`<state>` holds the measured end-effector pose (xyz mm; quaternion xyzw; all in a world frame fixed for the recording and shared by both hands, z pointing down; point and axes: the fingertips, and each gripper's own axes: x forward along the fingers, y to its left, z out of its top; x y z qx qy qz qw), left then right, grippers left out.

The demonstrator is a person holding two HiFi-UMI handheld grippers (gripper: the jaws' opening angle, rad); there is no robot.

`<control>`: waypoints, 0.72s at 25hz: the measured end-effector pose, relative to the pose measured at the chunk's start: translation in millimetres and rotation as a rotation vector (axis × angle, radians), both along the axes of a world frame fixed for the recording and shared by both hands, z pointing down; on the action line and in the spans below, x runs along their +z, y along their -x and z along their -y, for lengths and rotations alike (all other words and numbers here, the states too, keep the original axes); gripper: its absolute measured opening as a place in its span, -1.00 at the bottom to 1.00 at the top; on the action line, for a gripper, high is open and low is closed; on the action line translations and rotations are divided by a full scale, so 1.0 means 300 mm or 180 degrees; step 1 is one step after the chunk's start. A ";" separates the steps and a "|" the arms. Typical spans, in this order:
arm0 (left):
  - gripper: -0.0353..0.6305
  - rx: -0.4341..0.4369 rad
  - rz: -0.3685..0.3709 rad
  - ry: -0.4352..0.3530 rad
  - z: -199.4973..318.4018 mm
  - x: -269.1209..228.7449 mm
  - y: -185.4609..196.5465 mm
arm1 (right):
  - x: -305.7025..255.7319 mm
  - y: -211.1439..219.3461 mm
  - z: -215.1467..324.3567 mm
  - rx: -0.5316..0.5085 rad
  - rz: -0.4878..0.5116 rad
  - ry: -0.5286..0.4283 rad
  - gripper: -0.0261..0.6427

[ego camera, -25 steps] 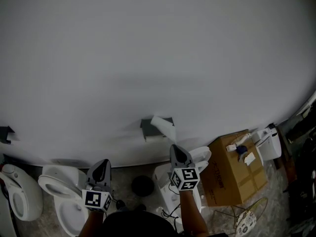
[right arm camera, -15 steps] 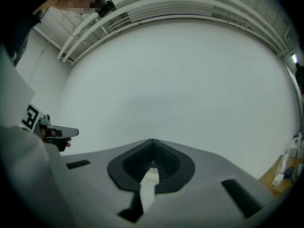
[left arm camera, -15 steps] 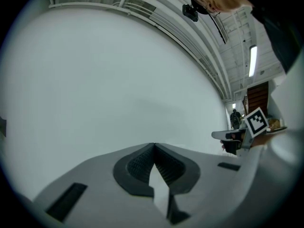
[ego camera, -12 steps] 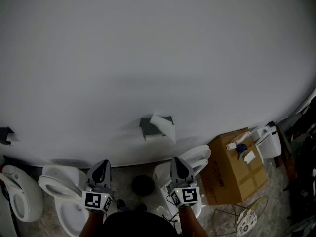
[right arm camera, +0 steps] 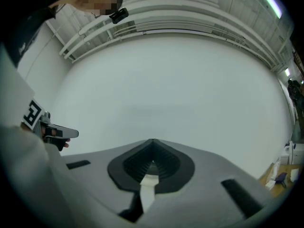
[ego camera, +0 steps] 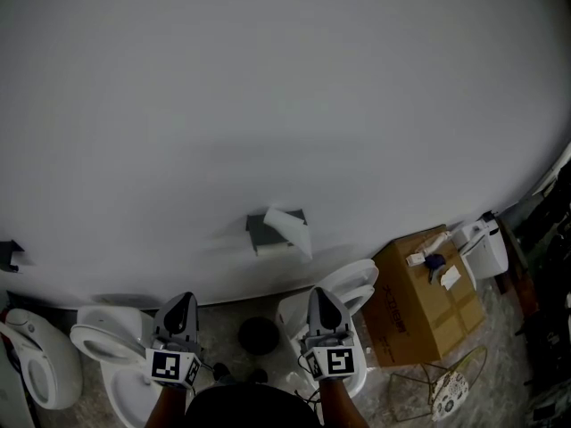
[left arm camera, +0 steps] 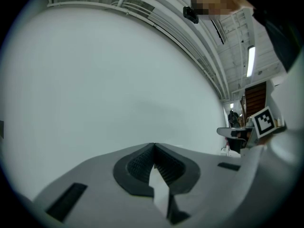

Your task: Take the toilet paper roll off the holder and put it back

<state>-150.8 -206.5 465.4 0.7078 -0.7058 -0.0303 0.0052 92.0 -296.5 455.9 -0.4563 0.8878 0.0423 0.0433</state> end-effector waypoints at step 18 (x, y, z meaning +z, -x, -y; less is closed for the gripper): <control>-0.88 0.0039 0.0009 0.0000 -0.008 0.001 -0.016 | -0.002 -0.026 -0.014 0.0098 0.0019 -0.0015 -0.92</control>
